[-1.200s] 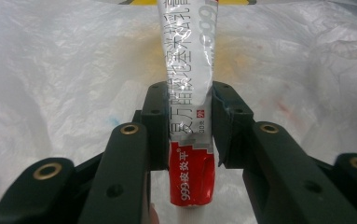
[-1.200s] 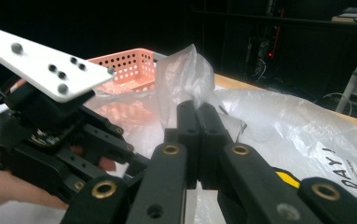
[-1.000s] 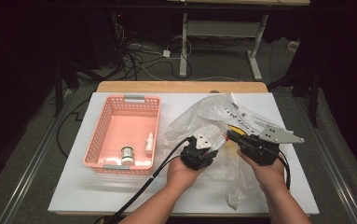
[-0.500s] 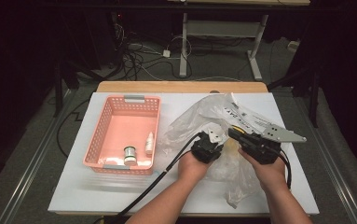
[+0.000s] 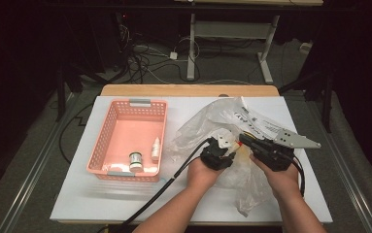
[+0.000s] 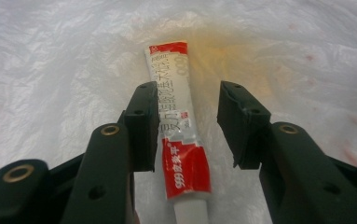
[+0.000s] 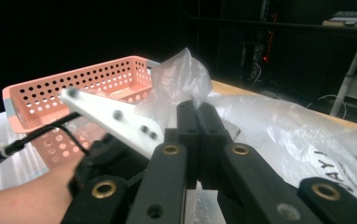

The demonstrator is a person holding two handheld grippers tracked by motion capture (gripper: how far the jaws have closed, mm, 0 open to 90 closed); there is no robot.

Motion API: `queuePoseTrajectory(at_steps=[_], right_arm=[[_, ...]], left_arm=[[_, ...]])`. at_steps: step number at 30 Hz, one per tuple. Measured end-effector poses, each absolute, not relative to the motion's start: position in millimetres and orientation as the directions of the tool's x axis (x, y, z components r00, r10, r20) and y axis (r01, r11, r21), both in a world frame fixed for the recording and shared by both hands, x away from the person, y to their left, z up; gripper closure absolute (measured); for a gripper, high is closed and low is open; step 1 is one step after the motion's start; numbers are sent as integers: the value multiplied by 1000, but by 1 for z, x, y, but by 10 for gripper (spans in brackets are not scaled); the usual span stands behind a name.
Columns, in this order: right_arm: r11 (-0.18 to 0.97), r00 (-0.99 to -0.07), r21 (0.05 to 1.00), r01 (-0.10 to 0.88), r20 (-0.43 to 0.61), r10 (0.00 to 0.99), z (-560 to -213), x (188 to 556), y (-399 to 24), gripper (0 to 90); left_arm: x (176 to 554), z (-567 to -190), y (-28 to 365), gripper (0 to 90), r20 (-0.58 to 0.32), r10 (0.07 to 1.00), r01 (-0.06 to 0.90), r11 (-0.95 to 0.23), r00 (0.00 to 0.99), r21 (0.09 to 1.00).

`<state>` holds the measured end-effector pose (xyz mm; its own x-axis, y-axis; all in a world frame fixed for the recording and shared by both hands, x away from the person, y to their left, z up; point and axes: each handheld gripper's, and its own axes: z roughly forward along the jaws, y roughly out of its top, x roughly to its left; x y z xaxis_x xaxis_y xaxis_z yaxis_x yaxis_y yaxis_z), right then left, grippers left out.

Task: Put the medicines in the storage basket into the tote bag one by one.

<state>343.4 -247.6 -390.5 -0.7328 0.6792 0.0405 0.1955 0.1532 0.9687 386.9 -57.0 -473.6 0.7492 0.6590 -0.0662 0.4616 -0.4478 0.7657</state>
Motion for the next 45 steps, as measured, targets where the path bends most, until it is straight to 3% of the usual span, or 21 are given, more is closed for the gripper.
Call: queuePoseTrajectory(at_steps=[16, 23, 29, 35, 41, 45], right_arm=[[169, -739, 964, 206, 40, 673, -395, 341, -244, 900], [176, -737, 962, 208, 36, 675, -396, 341, -245, 900], [175, -735, 962, 209, 36, 678, -396, 340, -245, 900], [178, -734, 962, 207, 32, 679, -396, 339, -245, 900], [185, -731, 960, 208, 27, 682, -397, 339, -245, 900], [183, -730, 962, 204, 25, 683, -396, 338, -246, 900]], left_arm=[[350, -467, -25, 470, -138, 588, 437, -405, 797, 803], [328, -464, -2, 366, -157, 558, 422, -385, 815, 821], [318, -456, 22, 216, -196, 546, 447, -375, 815, 812], [308, -447, 39, 148, -166, 541, 424, -395, 825, 815], [304, -454, 42, 9, -129, 562, 423, -432, 817, 797], [303, -453, 46, 0, -125, 578, 426, -422, 807, 800]])
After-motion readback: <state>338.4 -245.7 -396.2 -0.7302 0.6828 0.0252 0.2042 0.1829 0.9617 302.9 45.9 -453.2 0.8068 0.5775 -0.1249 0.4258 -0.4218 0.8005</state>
